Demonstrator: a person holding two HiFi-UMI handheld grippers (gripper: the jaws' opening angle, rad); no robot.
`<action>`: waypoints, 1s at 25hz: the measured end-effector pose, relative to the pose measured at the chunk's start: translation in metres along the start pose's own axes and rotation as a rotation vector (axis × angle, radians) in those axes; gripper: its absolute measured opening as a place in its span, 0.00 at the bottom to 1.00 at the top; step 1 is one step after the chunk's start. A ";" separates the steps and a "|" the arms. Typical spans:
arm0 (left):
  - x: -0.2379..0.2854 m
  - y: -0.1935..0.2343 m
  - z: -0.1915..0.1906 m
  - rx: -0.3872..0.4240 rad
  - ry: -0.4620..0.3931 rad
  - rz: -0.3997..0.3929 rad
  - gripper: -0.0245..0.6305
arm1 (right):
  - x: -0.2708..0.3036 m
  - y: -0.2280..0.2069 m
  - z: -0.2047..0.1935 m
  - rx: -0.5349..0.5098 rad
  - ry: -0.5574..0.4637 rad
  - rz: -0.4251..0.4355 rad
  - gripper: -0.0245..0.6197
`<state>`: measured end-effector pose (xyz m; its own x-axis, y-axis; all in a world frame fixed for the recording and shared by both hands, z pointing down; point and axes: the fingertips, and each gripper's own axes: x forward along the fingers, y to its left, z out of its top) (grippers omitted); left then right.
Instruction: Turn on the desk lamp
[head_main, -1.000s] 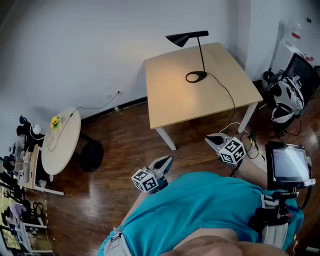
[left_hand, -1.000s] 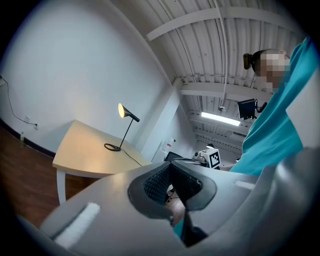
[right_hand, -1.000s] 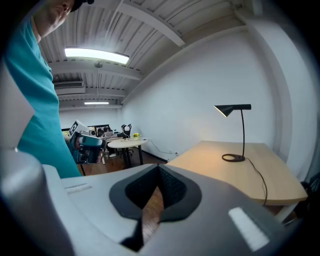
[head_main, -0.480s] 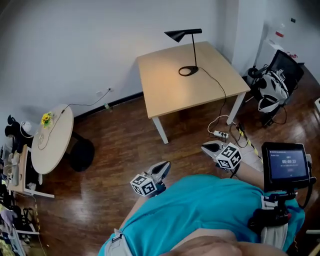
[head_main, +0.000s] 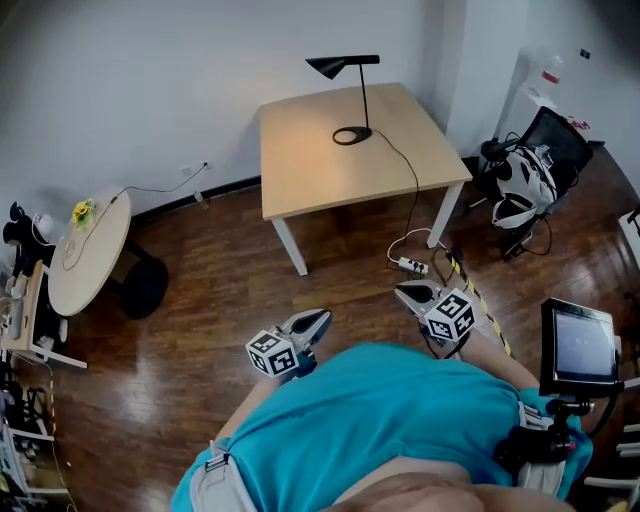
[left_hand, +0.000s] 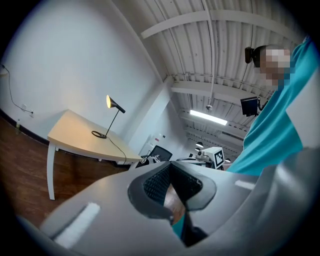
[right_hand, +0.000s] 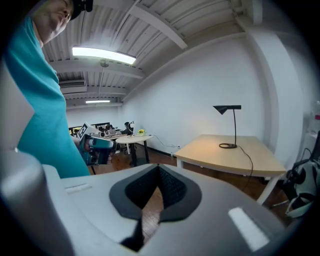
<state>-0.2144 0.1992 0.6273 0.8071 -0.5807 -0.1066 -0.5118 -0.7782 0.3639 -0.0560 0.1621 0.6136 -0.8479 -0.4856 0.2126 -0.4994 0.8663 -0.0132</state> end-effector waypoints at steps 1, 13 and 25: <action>0.015 -0.016 -0.007 -0.013 0.002 0.007 0.04 | -0.021 -0.006 -0.007 0.005 -0.007 -0.002 0.04; 0.103 -0.121 -0.085 0.008 0.052 0.090 0.04 | -0.142 -0.045 -0.083 0.105 -0.052 0.084 0.04; -0.026 -0.133 -0.089 0.030 0.004 0.065 0.04 | -0.090 0.103 -0.086 0.154 -0.003 0.164 0.04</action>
<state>-0.1408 0.3390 0.6638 0.7729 -0.6294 -0.0804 -0.5717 -0.7458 0.3421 -0.0159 0.3047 0.6773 -0.9204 -0.3404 0.1922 -0.3759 0.9056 -0.1964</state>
